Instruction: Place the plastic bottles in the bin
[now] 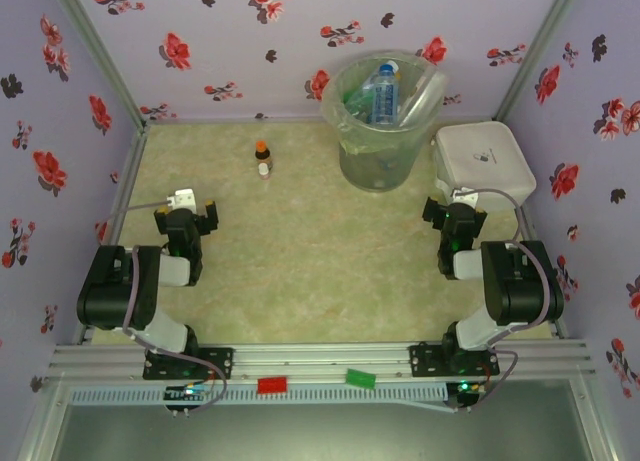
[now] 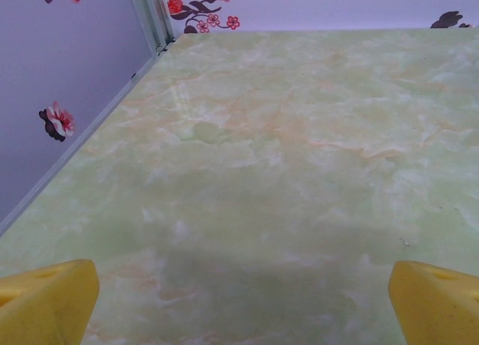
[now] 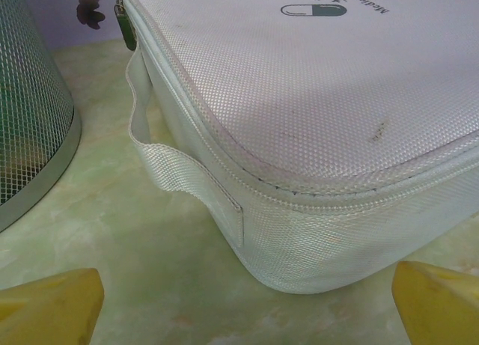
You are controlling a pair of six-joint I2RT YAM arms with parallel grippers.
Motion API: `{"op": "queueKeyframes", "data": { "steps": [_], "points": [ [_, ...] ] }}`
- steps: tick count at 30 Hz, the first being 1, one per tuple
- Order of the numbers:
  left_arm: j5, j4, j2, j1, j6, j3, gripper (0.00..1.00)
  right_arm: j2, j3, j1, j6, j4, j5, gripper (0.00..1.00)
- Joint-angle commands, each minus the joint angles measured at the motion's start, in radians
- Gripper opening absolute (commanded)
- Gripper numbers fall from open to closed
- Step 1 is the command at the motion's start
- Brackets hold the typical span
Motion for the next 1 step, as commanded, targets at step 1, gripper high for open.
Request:
{"op": "queueKeyframes", "data": {
  "steps": [1],
  "points": [
    [-0.019, 0.016, 0.008, -0.004, 0.012, 0.024, 1.0, -0.001, 0.001, 0.006, 0.002, 0.033, 0.001, 1.0]
  ]
}}
